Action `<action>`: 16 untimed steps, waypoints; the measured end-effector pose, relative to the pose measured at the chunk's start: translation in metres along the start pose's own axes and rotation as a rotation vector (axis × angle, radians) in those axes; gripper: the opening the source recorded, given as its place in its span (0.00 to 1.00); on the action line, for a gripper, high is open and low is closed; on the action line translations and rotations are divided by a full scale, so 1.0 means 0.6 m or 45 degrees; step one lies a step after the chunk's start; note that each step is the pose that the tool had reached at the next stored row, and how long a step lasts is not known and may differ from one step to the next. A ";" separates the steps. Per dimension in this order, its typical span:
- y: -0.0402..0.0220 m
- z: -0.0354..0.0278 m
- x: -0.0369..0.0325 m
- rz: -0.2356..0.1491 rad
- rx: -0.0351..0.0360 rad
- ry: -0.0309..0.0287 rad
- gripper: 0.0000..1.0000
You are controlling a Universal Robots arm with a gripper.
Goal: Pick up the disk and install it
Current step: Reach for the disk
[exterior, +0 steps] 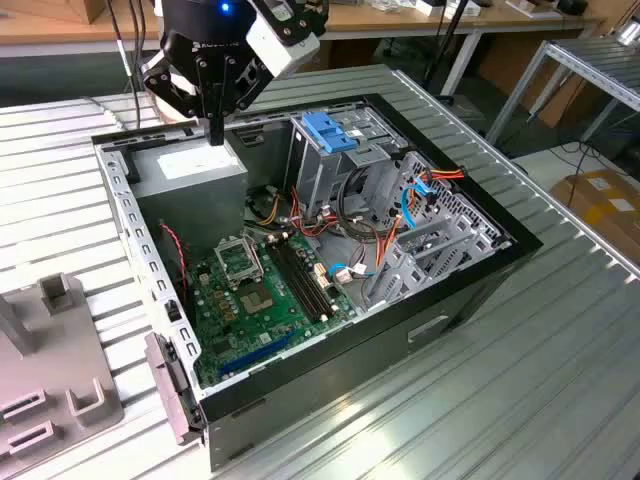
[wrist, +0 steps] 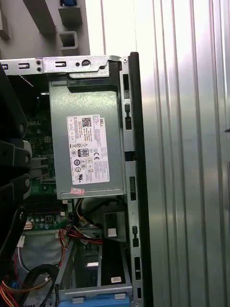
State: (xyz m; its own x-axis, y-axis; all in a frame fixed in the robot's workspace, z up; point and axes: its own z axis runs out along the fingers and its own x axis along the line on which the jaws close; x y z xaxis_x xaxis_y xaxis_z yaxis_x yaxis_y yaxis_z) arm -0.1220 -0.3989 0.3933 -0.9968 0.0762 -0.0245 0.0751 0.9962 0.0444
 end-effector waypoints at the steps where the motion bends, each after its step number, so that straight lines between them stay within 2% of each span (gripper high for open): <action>1: 0.000 0.000 0.000 0.000 0.0000 0.0000 0.11; 6: 0.000 0.000 0.000 0.000 0.0000 0.0000 0.11; 16: -0.001 0.000 0.010 0.000 0.0000 0.0000 0.11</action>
State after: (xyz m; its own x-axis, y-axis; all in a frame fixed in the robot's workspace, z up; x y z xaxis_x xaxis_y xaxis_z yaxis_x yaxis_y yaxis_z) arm -0.1283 -0.3989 0.3933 -0.9968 0.0762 -0.0244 0.0751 0.9962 0.0444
